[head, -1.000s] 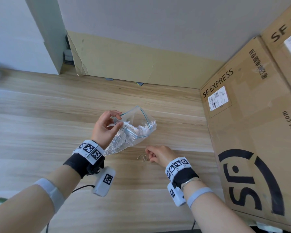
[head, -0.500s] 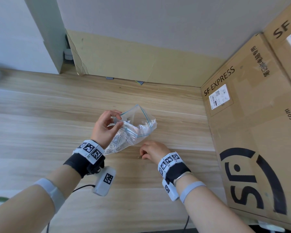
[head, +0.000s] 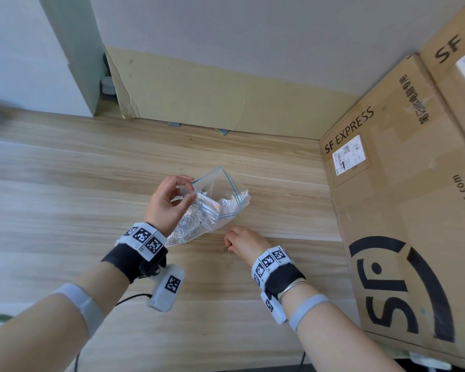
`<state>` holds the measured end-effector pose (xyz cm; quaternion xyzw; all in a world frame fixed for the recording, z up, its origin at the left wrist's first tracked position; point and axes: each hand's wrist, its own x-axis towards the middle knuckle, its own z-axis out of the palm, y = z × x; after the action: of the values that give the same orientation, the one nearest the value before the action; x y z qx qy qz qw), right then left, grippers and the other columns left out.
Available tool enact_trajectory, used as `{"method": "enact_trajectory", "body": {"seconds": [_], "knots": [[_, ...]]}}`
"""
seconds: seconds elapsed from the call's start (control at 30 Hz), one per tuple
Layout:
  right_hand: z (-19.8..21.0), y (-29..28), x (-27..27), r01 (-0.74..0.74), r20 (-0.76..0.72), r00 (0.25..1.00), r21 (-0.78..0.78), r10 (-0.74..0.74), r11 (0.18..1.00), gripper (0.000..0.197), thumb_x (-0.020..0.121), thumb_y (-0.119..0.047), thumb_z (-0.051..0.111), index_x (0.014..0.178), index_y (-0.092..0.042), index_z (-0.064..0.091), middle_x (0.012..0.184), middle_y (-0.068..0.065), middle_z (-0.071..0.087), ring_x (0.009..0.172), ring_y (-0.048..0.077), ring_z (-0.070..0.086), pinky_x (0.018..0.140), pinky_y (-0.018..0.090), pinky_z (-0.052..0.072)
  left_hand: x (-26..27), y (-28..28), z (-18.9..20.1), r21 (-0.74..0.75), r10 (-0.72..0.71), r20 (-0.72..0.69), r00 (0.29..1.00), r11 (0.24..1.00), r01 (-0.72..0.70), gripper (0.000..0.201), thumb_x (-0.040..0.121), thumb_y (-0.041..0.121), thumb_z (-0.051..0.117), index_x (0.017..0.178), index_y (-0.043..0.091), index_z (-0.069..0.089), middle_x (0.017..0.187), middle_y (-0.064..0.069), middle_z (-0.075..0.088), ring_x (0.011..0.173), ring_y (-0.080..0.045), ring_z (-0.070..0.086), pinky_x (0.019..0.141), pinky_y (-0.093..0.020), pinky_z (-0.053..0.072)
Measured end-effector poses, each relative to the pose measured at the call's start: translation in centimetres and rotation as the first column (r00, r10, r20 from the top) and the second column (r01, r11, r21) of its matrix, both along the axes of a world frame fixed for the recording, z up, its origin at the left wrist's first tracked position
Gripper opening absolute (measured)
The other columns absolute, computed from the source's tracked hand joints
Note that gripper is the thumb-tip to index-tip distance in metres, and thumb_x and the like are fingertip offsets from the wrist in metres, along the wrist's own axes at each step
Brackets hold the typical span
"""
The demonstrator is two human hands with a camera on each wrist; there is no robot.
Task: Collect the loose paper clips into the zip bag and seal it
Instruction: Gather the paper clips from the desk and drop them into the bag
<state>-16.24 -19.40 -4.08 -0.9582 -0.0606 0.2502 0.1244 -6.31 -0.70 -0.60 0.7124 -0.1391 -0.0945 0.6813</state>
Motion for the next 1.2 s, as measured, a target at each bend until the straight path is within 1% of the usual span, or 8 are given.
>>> {"method": "enact_trajectory", "body": {"seconds": [0.17,0.33,0.53,0.77,0.87,1.03,1.13,1.2], "knots": [[0.3,0.0,0.0,0.010,-0.032,0.999,0.032,-0.009,0.999,0.011,0.086,-0.009,0.051,0.097,-0.007,0.053,0.102,0.013,0.060,0.091,0.031,0.056,0.078,0.040,0.048,0.0,-0.2,-0.1,-0.006,-0.006,0.000,1.000,1.000,0.006,0.044,0.078,-0.001,0.063,0.072,0.042,0.055,0.102,0.012,0.055,0.077,-0.016,0.056,0.075,-0.032,0.050],[1.0,-0.7,-0.5,0.092,0.002,0.996,0.141,-0.093,0.986,0.013,0.085,-0.006,0.052,0.096,-0.007,0.059,0.100,0.012,0.065,0.090,0.028,0.059,0.082,0.038,0.048,0.1,-0.6,-0.2,-0.010,-0.011,0.007,1.000,1.000,0.012,0.044,0.078,0.000,0.063,0.072,0.042,0.054,0.101,0.013,0.056,0.077,-0.014,0.055,0.070,-0.018,0.047],[4.8,-3.2,0.3,0.267,0.259,0.900,0.307,-0.350,0.914,0.010,0.080,-0.002,0.061,0.086,-0.009,0.065,0.088,0.007,0.070,0.077,0.018,0.065,0.076,0.031,0.054,0.2,-0.6,-0.2,-0.023,-0.003,-0.002,1.000,1.000,0.003,0.044,0.078,-0.001,0.063,0.072,0.042,0.054,0.101,0.014,0.056,0.075,-0.013,0.055,0.070,-0.019,0.047],[9.0,-2.9,2.7,0.154,0.554,0.742,0.406,-0.377,0.901,0.011,0.074,0.002,0.063,0.079,-0.008,0.063,0.076,0.005,0.067,0.066,0.013,0.062,0.065,0.022,0.052,0.4,-0.3,0.1,-0.014,-0.001,0.013,1.000,1.000,0.002,0.044,0.078,0.000,0.063,0.072,0.043,0.053,0.101,0.014,0.056,0.079,-0.015,0.056,0.070,-0.018,0.048],[9.2,-1.1,4.4,0.098,0.560,0.750,0.432,-0.352,0.897,0.011,0.074,0.002,0.063,0.077,-0.008,0.063,0.075,0.004,0.067,0.065,0.011,0.060,0.063,0.020,0.051,0.4,-0.3,0.2,-0.001,-0.012,0.022,1.000,1.000,0.012,0.045,0.078,0.000,0.063,0.073,0.043,0.053,0.102,0.013,0.056,0.080,-0.018,0.056,0.070,-0.021,0.048],[9.2,0.4,6.3,0.092,0.436,0.854,0.412,-0.285,0.907,0.009,0.074,-0.007,0.070,0.081,-0.011,0.067,0.080,0.003,0.067,0.066,0.010,0.058,0.067,0.024,0.050,0.4,-0.2,0.2,-0.007,-0.019,0.027,0.999,1.000,0.019,0.045,0.078,0.000,0.064,0.075,0.044,0.053,0.103,0.011,0.057,0.080,-0.020,0.057,0.070,-0.024,0.049],[9.1,-0.2,6.2,0.124,0.475,0.818,0.408,-0.326,0.905,0.012,0.073,-0.009,0.071,0.084,-0.012,0.067,0.080,-0.008,0.059,0.060,-0.007,0.048,0.065,0.018,0.043,0.5,-0.1,0.1,-0.011,-0.012,0.028,1.000,1.000,0.012,0.045,0.077,0.000,0.064,0.075,0.043,0.053,0.102,0.011,0.057,0.078,-0.018,0.056,0.068,-0.017,0.047],[9.0,-0.8,6.0,0.183,0.496,0.786,0.383,-0.368,0.906,0.016,0.075,-0.012,0.069,0.091,-0.014,0.065,0.086,-0.008,0.055,0.062,-0.006,0.046,0.067,0.020,0.043,0.5,0.0,0.1,-0.011,-0.016,0.021,1.000,1.000,0.016,0.044,0.077,0.000,0.064,0.074,0.043,0.053,0.103,0.010,0.057,0.077,-0.018,0.055,0.067,-0.015,0.047]]}}
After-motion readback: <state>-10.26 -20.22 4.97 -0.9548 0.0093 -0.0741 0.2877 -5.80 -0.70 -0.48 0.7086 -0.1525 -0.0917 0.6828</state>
